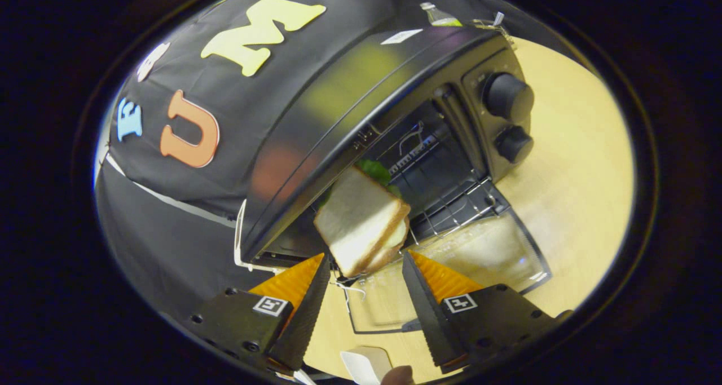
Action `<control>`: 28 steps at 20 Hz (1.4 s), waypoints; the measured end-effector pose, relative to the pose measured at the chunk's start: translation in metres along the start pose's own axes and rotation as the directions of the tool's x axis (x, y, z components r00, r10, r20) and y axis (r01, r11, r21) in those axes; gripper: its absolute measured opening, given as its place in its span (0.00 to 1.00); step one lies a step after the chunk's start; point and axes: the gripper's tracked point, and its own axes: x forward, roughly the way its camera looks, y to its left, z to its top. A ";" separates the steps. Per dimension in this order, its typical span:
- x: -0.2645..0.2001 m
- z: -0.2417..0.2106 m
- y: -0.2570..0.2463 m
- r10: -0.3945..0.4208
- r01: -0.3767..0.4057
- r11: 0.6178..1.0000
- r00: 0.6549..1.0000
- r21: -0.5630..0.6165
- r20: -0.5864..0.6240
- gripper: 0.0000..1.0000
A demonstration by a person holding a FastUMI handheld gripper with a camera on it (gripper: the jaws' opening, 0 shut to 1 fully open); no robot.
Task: Open the toaster oven, put the food inside, and close the toaster oven door.
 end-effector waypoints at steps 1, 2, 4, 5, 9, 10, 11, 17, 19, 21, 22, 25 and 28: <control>-0.008 -0.002 -0.002 -0.007 0.007 1.000 1.000 0.001 -0.010 0.86; -0.017 -0.006 -0.002 -0.019 0.019 1.000 1.000 0.009 -0.021 0.86; -0.036 -0.012 -0.005 -0.028 0.028 1.000 0.999 0.004 -0.034 0.90; -0.042 -0.015 -0.006 -0.032 0.032 0.999 0.999 -0.021 -0.035 0.90; -0.093 -0.034 -0.003 -0.060 0.054 0.983 0.998 -0.178 -0.025 0.90; -0.103 -0.042 -0.004 -0.072 0.065 0.969 0.997 -0.237 -0.021 0.90; -0.111 -0.050 -0.008 -0.092 0.082 0.953 0.996 -0.292 -0.019 0.90; -0.110 -0.108 -0.044 -0.206 0.162 0.845 0.978 -0.510 -0.030 0.90; -0.095 -0.121 -0.057 -0.240 0.179 0.833 0.970 -0.523 -0.050 0.90; -0.077 -0.131 -0.067 -0.268 0.193 0.846 0.960 -0.498 -0.084 0.91; -0.069 -0.134 -0.071 -0.281 0.201 0.851 0.955 -0.486 -0.096 0.91; -0.050 -0.140 -0.077 -0.304 0.209 0.846 0.945 -0.491 -0.122 0.91; -0.032 -0.144 -0.086 -0.326 0.221 0.823 0.938 -0.523 -0.116 0.91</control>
